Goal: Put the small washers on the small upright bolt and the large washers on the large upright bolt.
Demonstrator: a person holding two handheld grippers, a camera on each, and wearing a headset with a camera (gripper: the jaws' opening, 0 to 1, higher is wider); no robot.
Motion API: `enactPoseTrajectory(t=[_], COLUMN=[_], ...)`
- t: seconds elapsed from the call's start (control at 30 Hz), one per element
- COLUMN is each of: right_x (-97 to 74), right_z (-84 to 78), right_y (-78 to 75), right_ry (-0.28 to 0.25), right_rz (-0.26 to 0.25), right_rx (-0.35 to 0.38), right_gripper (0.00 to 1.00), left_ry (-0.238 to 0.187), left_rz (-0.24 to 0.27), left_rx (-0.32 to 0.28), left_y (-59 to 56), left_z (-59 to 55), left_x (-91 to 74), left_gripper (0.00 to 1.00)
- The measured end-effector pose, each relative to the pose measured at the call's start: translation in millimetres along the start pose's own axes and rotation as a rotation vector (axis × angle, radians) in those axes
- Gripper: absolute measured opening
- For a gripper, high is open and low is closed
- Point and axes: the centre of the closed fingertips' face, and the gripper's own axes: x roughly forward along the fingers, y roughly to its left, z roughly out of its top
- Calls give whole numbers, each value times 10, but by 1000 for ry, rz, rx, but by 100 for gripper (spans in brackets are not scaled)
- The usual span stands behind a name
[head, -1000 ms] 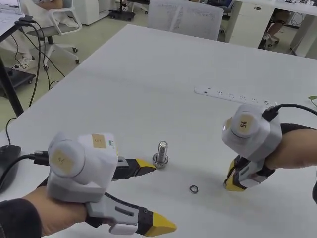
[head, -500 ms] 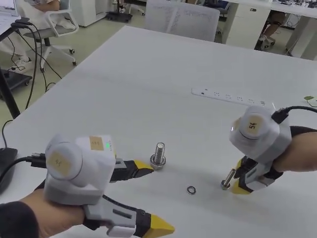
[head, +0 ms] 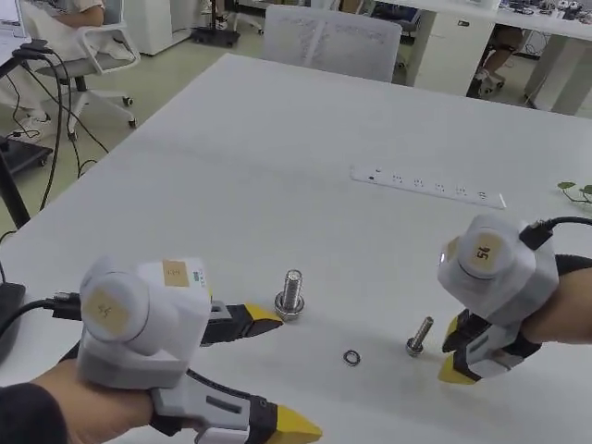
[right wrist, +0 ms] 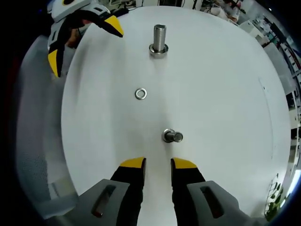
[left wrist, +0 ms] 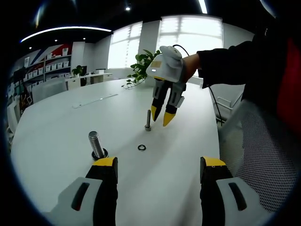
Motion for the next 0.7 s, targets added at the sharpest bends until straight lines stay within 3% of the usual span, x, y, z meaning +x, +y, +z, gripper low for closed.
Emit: enactPoseTrajectory(t=[0.7], right_x=[-126], right_z=[100], right_y=[356], right_ry=[-35], right_rz=[30], right_rx=[-4], right_gripper=[23], left_ry=[-10], left_rz=[-1], left_rx=[12], left_y=[-7], left_z=[64], left_x=[-4], left_gripper=[71])
